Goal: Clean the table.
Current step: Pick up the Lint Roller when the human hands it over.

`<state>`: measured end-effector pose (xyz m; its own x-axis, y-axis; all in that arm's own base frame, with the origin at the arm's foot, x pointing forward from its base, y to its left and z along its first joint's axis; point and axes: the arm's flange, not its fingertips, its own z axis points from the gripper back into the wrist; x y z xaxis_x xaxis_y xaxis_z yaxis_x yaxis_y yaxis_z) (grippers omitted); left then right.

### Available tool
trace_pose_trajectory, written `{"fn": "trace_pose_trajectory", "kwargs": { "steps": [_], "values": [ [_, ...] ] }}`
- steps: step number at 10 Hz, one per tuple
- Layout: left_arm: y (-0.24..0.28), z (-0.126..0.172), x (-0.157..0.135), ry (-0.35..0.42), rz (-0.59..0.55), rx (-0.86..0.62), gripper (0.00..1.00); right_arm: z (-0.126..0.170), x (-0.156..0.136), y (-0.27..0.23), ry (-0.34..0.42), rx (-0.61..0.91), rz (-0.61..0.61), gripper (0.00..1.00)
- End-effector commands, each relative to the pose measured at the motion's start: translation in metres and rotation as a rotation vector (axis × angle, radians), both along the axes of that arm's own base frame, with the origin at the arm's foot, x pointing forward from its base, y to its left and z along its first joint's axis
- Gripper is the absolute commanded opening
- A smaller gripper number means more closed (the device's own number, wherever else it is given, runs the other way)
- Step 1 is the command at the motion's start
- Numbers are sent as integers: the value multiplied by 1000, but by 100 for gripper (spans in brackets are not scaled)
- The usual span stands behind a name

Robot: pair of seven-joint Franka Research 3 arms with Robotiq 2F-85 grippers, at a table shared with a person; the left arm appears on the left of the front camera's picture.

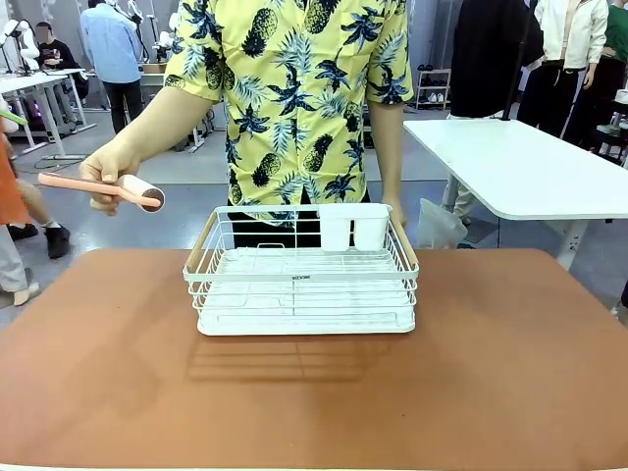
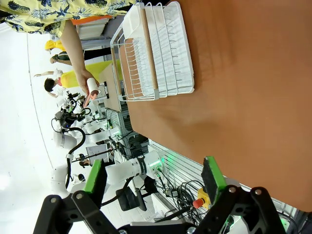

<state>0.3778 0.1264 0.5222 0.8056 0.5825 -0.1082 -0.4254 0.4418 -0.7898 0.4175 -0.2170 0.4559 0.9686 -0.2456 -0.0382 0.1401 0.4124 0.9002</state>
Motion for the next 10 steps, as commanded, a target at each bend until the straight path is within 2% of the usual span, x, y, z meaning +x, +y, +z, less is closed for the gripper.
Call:
{"fn": "trace_pose_trajectory", "kwargs": {
  "steps": [1, 6, 7, 9, 10],
  "values": [
    [-20, -17, -1, 42, 72, -32, 100, 2, 0, 0, -2, -6, -9, 100],
    [-35, -49, -2, -99, 76, -73, 100, 2, 0, 0, -2, -6, -9, 100],
    [-34, -51, -4, -113, 76, -101, 100, 2, 0, 0, -2, -6, -9, 100],
    [-34, -54, -4, -201, 74, -95, 100, 2, 0, 0, -2, -6, -9, 100],
    [-36, -55, -4, -202, 71, -95, 100, 2, 0, 0, -2, -6, -9, 100]
  ]
}}
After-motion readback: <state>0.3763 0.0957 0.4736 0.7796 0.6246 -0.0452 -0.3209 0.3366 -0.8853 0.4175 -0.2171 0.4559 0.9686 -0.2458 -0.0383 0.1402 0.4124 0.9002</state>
